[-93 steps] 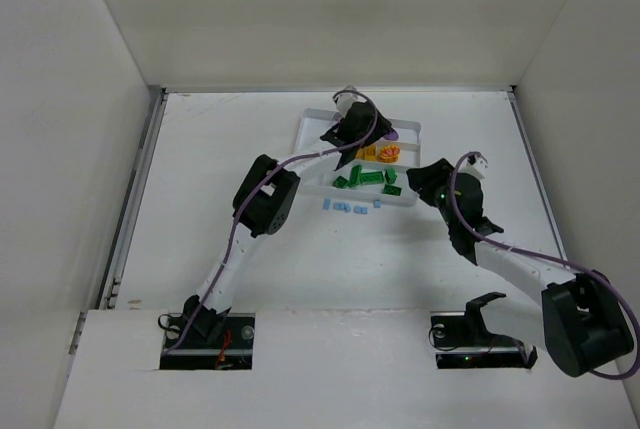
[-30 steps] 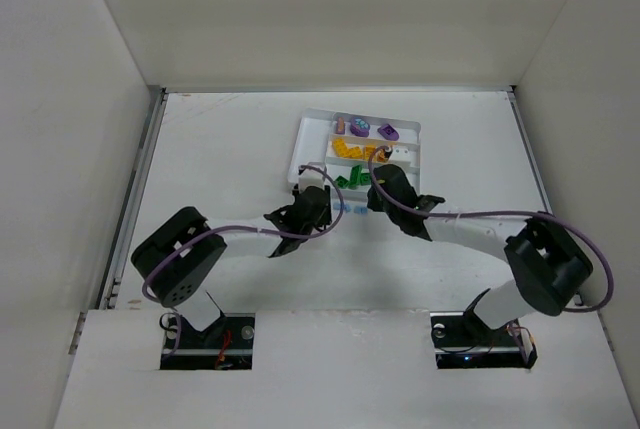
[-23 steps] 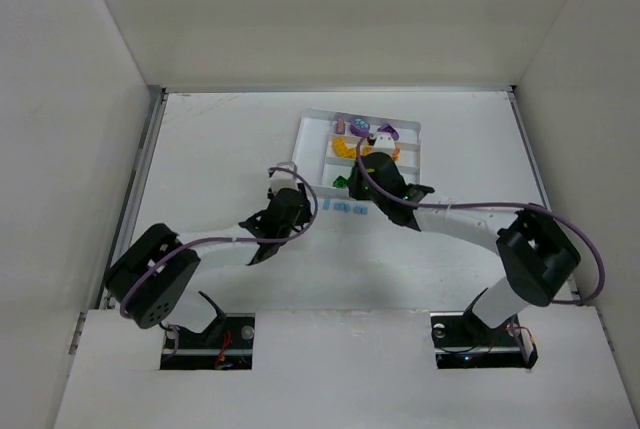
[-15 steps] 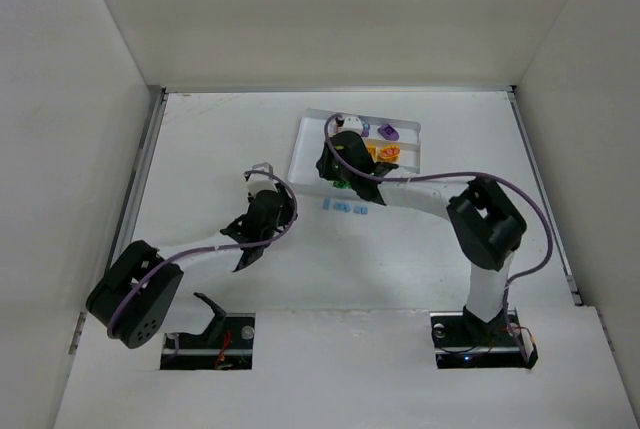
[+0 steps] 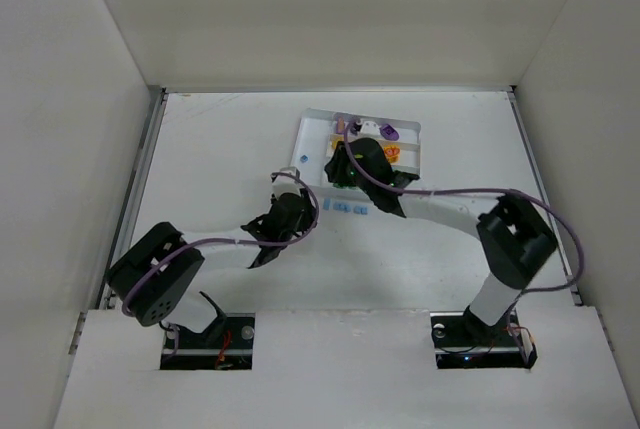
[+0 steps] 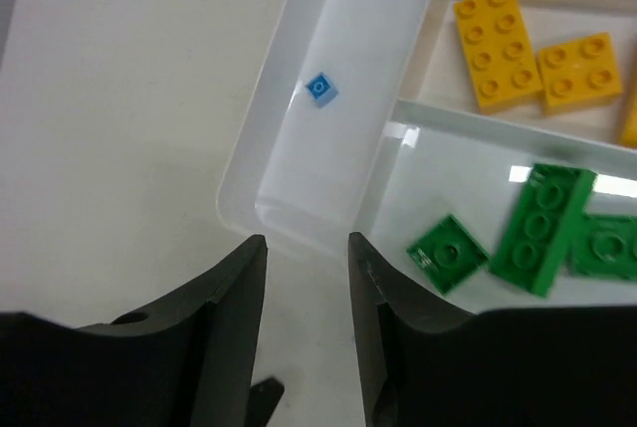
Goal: Sort the legos into containers by color
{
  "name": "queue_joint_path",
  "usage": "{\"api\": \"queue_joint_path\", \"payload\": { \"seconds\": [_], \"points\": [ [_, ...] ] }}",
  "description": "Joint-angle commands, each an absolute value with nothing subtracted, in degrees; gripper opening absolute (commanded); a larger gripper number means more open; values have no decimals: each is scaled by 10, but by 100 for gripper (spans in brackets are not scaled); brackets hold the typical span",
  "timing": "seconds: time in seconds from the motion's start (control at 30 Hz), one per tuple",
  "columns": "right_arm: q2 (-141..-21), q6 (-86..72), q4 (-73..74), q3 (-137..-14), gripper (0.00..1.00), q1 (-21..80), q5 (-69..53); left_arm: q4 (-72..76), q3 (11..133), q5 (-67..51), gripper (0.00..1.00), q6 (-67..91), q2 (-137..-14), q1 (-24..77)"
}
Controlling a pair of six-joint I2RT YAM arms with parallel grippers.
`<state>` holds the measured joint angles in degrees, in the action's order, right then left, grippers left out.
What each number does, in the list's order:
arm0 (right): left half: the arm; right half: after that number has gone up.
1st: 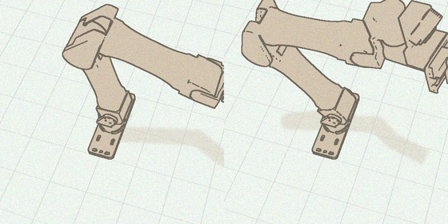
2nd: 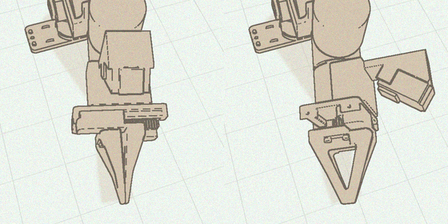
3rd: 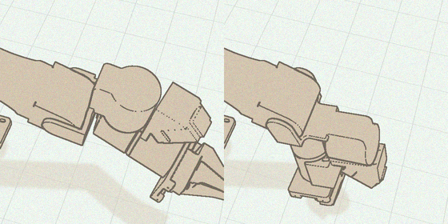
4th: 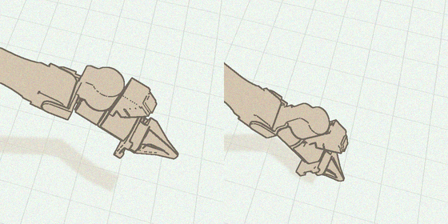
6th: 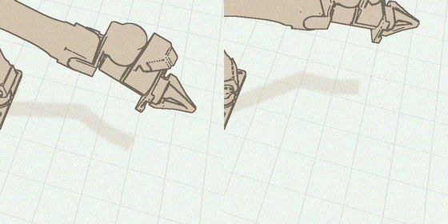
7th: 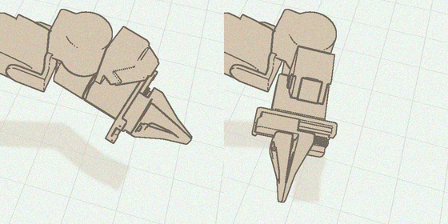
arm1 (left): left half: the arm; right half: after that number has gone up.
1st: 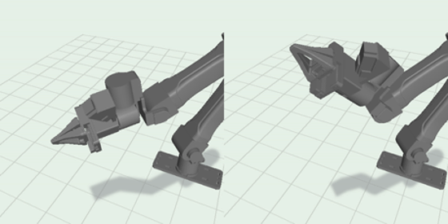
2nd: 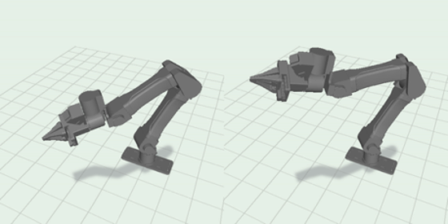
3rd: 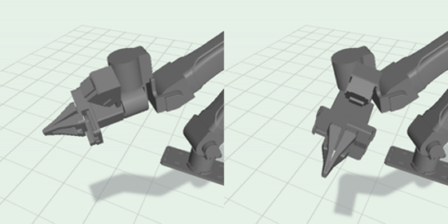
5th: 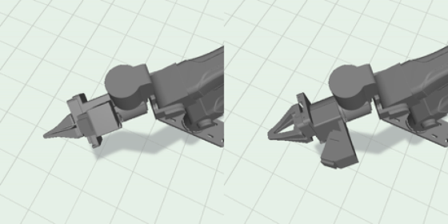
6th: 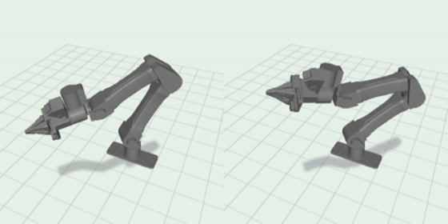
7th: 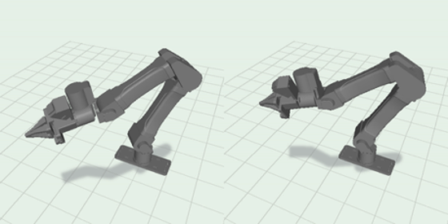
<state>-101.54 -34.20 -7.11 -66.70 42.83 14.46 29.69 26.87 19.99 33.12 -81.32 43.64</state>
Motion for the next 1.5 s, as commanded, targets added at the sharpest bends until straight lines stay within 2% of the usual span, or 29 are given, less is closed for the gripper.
{"api": "queue_joint_path", "payload": {
  "seconds": [0.0, 0.17, 0.4, 0.67, 0.87, 1.17, 1.37, 1.47],
  "points": [
    [-913, -350, -141, -570, 42, 424, 161, 311, 315, 207, 36, 313, -839, 454],
    [-811, -368, -163, -439, 41, 418, 159, 301, 360, 210, 36, 309, -899, 477],
    [-737, -367, -176, -354, 41, 414, 162, 269, 404, 257, 35, 280, -954, 491],
    [-715, -364, -193, -337, 41, 402, 154, 249, 440, 281, 34, 270, -1006, 508],
    [-690, -367, -194, -325, 41, 399, 152, 215, 458, 308, 28, 260, -1025, 511],
    [-664, -371, -197, -314, 42, 390, 150, 185, 485, 352, 30, 236, -1048, 524],
    [-646, -374, -197, -306, 42, 382, 150, 192, 475, 334, 17, 243, -1046, 521],
    [-638, -375, -198, -301, 42, 381, 152, 205, 458, 331, 14, 252, -1025, 519]
  ]
}}
